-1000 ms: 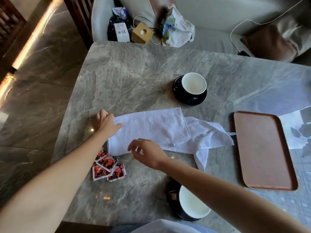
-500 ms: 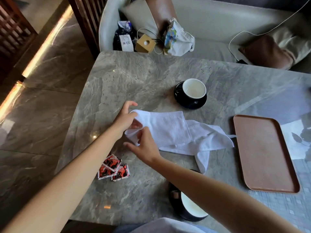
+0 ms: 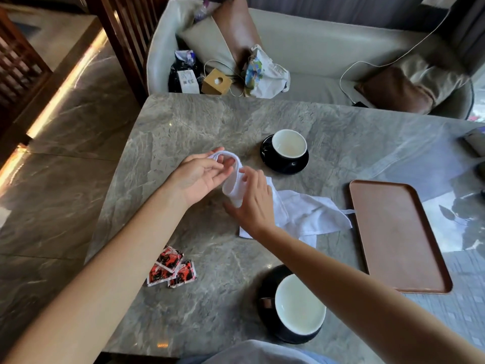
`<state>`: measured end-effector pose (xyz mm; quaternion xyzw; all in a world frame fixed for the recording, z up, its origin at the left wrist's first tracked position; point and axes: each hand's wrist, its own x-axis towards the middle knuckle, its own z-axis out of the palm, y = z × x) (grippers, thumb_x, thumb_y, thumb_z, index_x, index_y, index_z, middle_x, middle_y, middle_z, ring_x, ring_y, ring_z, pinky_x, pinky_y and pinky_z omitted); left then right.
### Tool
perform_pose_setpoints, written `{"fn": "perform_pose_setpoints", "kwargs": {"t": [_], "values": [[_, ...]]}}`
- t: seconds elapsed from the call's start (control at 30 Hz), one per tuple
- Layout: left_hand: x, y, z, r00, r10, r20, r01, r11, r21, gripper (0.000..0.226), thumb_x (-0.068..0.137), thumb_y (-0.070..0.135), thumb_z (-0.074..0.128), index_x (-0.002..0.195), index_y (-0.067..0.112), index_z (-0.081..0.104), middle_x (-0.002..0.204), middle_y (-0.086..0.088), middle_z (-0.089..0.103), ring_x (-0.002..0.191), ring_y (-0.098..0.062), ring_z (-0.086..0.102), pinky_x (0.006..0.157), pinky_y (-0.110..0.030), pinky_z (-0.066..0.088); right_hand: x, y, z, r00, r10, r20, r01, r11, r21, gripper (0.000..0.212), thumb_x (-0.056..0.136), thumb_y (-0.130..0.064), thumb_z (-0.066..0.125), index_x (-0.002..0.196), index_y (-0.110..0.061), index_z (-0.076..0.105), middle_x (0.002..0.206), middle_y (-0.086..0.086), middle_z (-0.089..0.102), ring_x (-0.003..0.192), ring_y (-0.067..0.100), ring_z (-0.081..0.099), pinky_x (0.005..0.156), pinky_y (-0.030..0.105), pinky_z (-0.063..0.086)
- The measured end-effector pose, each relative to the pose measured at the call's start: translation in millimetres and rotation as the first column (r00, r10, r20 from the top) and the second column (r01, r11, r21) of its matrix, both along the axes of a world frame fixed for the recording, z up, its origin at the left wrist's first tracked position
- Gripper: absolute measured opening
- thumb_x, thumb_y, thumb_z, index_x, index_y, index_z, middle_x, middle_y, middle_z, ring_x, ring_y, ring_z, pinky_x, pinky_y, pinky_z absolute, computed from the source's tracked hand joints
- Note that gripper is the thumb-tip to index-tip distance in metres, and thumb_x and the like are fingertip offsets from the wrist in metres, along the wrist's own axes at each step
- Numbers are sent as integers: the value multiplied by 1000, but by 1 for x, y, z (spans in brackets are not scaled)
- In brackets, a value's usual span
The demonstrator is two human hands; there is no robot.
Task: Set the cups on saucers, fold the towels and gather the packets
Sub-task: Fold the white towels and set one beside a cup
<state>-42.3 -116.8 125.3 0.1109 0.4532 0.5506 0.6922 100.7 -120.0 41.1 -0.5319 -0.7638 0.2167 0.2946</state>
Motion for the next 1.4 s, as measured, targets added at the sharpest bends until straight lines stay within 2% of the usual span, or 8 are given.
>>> {"fn": "perform_pose_setpoints", "kwargs": {"t": [0.13,0.23,0.4,0.6,0.8,0.93,1.2,1.4], "values": [[4,-2,6,981,6,-193,2,999,42,36,86,-19,37,103,6,57,59,2,66,64,-8,69,73,-21,56,7,16,19,984,29,-177,-20,998,53,35,74,-14,66,106,-13,55,95,1,57,87,19,52,73,39,46],[-6,-6,2,913,61,-404,-37,997,67,40,86,-19,41,117,4,52,81,-2,59,73,-7,65,77,-19,53,15,33,36,964,72,-255,-62,997,47,10,87,-20,55,94,-15,60,83,-2,59,75,16,54,64,35,43],[-25,-17,-1,707,72,-704,15,993,116,29,83,-12,53,104,8,60,91,-8,62,92,-18,58,79,-21,51,21,49,57,942,155,-298,-173,984,-32,15,93,-20,51,91,-17,66,69,4,60,67,25,54,60,31,38],[-45,-18,0,633,91,-769,59,985,165,25,86,3,59,79,26,67,65,10,69,66,-3,64,64,-16,52,10,55,71,884,151,-442,-224,967,-118,35,94,-16,50,63,-16,35,60,-4,31,58,8,30,54,22,25],[-67,0,0,464,224,-857,-5,968,250,22,87,22,60,65,25,61,47,21,52,50,7,45,53,-9,36,-10,83,86,890,114,-441,-209,962,-174,41,90,-16,55,55,-21,35,51,-17,31,52,-1,29,50,17,23],[-73,24,10,391,307,-868,-26,946,323,17,91,22,54,77,13,58,68,8,41,59,4,42,58,-8,33,-27,107,100,841,102,-531,-246,947,-208,32,93,-13,54,79,15,54,68,20,46,70,17,41,64,32,31],[-97,39,53,516,318,-795,50,916,399,19,94,31,48,86,30,65,90,12,65,88,3,61,77,-6,45,-40,126,134,670,143,-729,-413,887,-205,15,96,-16,53,93,-16,68,90,11,63,85,20,58,76,39,49],[-114,0,35,698,102,-708,172,937,304,20,94,31,49,98,29,69,100,7,73,94,-9,69,80,-21,56,-25,115,116,701,211,-681,-558,756,-341,14,94,-23,57,96,-20,70,85,-6,72,84,12,69,68,28,56]]}}
